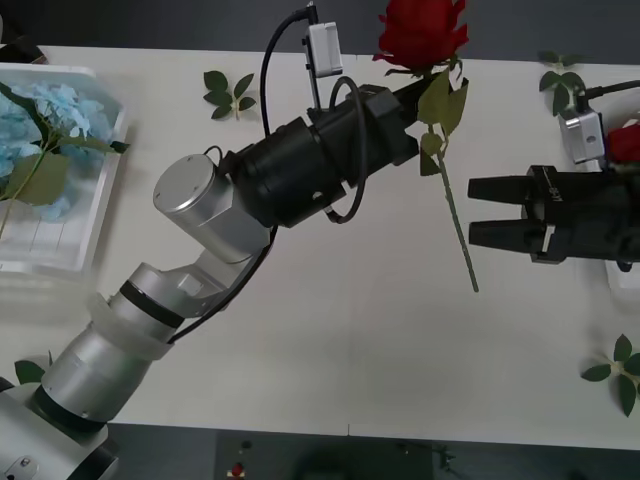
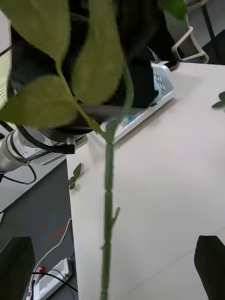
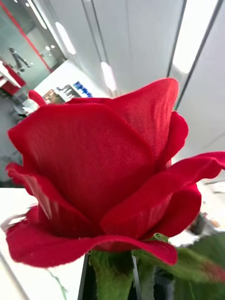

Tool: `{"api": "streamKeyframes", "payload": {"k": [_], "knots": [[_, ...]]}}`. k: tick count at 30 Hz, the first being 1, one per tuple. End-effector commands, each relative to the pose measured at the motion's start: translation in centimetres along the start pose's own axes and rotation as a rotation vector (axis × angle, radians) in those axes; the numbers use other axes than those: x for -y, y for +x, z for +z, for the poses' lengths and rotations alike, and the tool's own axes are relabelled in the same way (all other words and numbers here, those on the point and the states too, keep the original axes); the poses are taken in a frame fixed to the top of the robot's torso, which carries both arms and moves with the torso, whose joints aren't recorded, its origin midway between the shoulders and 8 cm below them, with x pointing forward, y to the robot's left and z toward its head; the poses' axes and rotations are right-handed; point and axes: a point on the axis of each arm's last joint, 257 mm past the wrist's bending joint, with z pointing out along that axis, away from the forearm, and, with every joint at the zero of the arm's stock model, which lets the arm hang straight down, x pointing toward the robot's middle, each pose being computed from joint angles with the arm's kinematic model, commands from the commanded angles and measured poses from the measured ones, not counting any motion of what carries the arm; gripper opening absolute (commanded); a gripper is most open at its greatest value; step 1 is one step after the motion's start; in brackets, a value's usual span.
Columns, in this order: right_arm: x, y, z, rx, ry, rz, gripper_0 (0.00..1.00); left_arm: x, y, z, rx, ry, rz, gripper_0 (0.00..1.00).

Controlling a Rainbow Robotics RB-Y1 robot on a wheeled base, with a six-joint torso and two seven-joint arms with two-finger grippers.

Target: Put the red flowers into the right box and the blue flowers into the left box

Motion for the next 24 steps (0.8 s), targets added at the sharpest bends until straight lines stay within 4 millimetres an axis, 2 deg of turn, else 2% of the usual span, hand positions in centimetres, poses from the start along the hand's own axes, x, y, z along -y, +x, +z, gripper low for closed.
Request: {"api": "streamKeyframes", "payload": {"k": [1, 24], "knots": [[-1.0, -0.9, 1.9, 0.028, -0.023, -0.056, 1.0, 3.0, -2.4, 1.5, 0.042, 0.071, -0.001, 0.0], [-2.4, -0.1, 6.9, 0.084, -0.066, -0.035, 1.0, 2.2, -2.5, 1.4, 0.049, 0.045, -0.001, 0.0]]}}
